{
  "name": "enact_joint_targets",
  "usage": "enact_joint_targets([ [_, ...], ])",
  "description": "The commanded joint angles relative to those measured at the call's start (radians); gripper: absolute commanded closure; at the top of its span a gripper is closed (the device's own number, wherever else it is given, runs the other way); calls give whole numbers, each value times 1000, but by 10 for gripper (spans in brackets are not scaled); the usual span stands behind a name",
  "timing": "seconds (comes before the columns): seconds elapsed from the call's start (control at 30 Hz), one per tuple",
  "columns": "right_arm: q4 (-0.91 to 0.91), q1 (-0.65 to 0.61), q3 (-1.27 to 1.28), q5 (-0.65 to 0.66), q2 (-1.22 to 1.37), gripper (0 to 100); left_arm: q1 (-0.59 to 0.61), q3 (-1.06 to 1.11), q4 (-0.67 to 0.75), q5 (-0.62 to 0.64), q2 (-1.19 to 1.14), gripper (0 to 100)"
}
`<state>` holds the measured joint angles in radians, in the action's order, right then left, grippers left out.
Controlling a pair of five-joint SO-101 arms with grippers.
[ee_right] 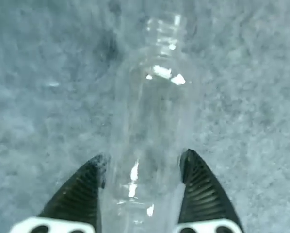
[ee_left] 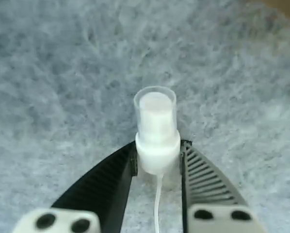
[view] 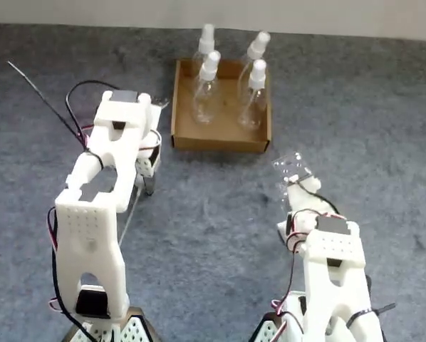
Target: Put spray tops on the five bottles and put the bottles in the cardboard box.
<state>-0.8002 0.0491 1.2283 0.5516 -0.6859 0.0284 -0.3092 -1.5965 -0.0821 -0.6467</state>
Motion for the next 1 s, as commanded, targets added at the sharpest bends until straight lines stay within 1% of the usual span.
enact_joint_targets([
  [0.0,30,-13,15,-69,-7,844,-30,147,101,-6,171,937],
  [0.07,30,-22,18,-66,-7,815,-47,280,183,-5,259,937],
  [0.17,31,-62,19,-68,-8,815,-53,469,327,-2,363,934],
  [0.27,31,-104,22,-72,-8,815,-33,591,445,32,437,934],
  [0.4,31,-116,24,-74,-1,815,-16,651,535,38,455,934],
  [0.57,36,-127,22,-74,-1,815,-21,693,592,37,455,934],
  [0.7,139,-188,59,-75,1,815,-19,696,618,34,455,934],
  [0.8,285,-242,137,-74,1,815,-21,705,621,37,453,934],
  [0.9,437,-249,229,-74,-7,815,-30,730,658,35,453,934],
  [0.97,504,-249,274,-74,-7,815,-31,746,689,35,453,934],
])
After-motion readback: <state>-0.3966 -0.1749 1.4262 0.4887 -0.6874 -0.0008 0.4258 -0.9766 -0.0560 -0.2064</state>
